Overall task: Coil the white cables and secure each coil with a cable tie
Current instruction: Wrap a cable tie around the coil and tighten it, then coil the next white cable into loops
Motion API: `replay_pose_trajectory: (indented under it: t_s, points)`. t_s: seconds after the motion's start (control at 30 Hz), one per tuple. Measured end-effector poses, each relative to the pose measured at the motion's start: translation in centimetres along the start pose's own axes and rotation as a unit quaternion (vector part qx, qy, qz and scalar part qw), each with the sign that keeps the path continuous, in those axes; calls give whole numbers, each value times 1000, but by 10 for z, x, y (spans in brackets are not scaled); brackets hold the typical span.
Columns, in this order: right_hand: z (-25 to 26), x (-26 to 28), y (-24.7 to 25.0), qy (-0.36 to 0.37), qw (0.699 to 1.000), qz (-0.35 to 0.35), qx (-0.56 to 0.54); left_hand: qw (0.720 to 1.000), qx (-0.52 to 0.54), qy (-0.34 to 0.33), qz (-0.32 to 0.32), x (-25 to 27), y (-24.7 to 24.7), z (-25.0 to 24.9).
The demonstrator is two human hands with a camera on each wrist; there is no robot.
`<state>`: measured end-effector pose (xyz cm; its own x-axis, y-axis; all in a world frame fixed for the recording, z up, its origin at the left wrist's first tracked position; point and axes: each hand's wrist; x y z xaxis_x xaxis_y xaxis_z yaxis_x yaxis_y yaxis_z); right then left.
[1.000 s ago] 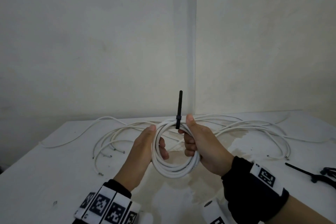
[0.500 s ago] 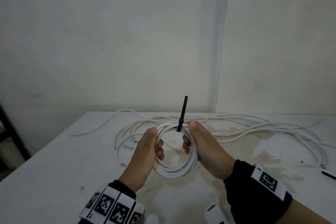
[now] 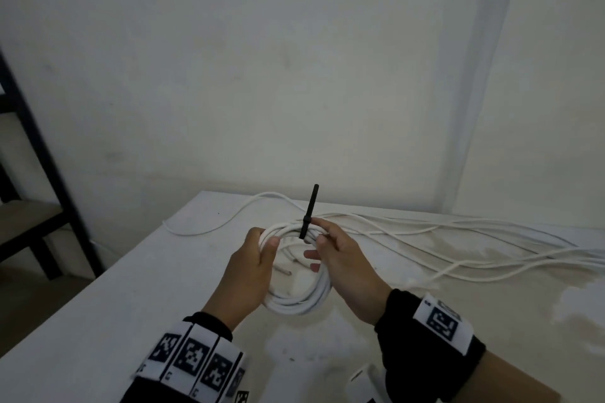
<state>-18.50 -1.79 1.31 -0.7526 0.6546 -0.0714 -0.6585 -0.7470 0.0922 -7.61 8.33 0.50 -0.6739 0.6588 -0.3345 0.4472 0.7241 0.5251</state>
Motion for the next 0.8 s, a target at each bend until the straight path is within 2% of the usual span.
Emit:
replay_pose_trajectory:
  t_s: [0.17,0.27,0.33,0.6,0.8]
  points:
    - [-8,-39,-27,-51,995,90,0,999,14,34,11,-26,26,40]
    - [-6,-57,-36,-87,984,153,32,998,11,63,16,-42,37,64]
    - [-4,-67,-38,-101,978,169,66,996,12,87,15,-54,43,78]
    - [-20,-95,5,-125,980,101,120,985,-40,162,38,-108,61,136]
    - [-35,-108,24,-142,973,94,159,962,-150,196,115,-133,58,153]
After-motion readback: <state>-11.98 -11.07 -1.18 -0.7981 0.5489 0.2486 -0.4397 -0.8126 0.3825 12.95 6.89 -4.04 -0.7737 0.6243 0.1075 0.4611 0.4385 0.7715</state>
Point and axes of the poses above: each hand's wrist, its own x-axis away from the middle knuckle, its own y-axis out of the back of the hand, z = x × y, and after that the axes turned 1 degree about -z, right-handed
